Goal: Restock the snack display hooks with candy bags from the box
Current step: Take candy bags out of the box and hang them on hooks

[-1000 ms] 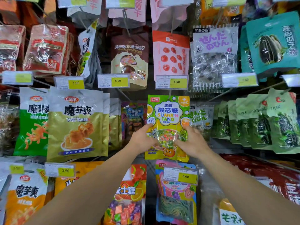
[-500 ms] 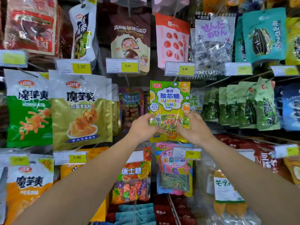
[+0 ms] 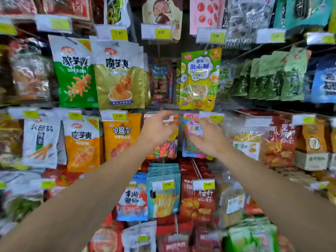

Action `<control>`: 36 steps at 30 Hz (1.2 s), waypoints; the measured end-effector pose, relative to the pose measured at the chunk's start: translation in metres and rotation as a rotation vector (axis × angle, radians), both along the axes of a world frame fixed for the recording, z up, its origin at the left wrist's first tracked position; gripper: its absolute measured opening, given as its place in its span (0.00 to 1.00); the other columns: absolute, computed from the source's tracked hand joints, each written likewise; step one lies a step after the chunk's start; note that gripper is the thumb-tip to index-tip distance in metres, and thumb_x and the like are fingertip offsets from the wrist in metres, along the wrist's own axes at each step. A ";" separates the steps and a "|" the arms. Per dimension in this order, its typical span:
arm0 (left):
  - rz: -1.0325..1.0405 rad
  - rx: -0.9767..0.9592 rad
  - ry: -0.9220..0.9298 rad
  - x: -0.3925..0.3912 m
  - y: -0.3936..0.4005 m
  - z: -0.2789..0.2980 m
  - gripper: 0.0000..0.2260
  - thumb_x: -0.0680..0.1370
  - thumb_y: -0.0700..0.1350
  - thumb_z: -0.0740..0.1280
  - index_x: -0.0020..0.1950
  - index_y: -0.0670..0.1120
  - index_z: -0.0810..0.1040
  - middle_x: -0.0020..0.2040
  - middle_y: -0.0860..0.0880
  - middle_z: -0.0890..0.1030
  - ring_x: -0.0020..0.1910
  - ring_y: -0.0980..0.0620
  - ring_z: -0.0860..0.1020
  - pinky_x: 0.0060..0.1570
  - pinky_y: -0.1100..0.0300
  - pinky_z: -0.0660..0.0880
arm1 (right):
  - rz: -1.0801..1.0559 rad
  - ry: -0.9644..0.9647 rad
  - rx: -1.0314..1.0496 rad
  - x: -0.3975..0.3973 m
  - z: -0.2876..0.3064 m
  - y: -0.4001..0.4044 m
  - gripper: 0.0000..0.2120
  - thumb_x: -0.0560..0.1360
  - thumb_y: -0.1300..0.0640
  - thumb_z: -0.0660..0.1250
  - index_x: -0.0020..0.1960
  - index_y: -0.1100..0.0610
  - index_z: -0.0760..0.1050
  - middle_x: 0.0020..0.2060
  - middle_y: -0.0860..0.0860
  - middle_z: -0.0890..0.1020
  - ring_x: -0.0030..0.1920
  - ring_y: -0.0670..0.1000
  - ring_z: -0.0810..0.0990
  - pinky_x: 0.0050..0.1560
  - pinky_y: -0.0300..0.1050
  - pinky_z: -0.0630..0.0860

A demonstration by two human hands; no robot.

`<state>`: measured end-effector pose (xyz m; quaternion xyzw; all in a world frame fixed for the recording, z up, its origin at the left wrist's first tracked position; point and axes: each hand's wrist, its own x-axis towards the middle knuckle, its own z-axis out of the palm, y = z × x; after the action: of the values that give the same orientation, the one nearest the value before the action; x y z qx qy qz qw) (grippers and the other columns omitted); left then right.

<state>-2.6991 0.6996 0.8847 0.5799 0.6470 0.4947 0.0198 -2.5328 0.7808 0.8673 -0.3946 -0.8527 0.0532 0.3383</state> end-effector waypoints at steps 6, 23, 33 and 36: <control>0.054 -0.191 -0.094 -0.003 -0.086 -0.093 0.18 0.76 0.41 0.70 0.65 0.45 0.78 0.61 0.48 0.81 0.57 0.50 0.80 0.61 0.55 0.74 | 0.085 -0.102 -0.134 -0.010 -0.090 -0.073 0.30 0.74 0.49 0.70 0.72 0.60 0.68 0.67 0.57 0.71 0.68 0.59 0.71 0.68 0.51 0.68; 0.357 -0.846 -0.406 -0.147 -0.377 -0.372 0.20 0.77 0.49 0.70 0.69 0.49 0.75 0.65 0.51 0.78 0.60 0.51 0.79 0.55 0.65 0.68 | 0.394 -0.594 -0.649 -0.147 -0.377 -0.316 0.27 0.75 0.49 0.67 0.71 0.56 0.68 0.68 0.55 0.71 0.68 0.59 0.71 0.64 0.50 0.70; 0.434 -1.039 -0.655 -0.282 -0.462 -0.508 0.17 0.76 0.45 0.70 0.64 0.46 0.79 0.61 0.48 0.81 0.62 0.48 0.77 0.60 0.61 0.70 | 0.374 -0.810 -0.926 -0.280 -0.498 -0.402 0.22 0.73 0.51 0.67 0.65 0.58 0.72 0.62 0.58 0.75 0.63 0.59 0.74 0.61 0.52 0.73; 0.457 -1.059 -0.725 -0.304 -0.472 -0.552 0.16 0.75 0.46 0.70 0.63 0.44 0.80 0.61 0.47 0.81 0.62 0.47 0.77 0.61 0.59 0.72 | 0.368 -0.830 -0.976 -0.306 -0.542 -0.410 0.22 0.71 0.49 0.67 0.61 0.58 0.73 0.58 0.58 0.77 0.60 0.59 0.76 0.58 0.52 0.74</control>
<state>-3.0034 0.2280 0.3324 0.1386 0.8606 0.2662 0.4115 -2.8391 0.3706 0.3249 -0.3383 -0.8436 0.3337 -0.2500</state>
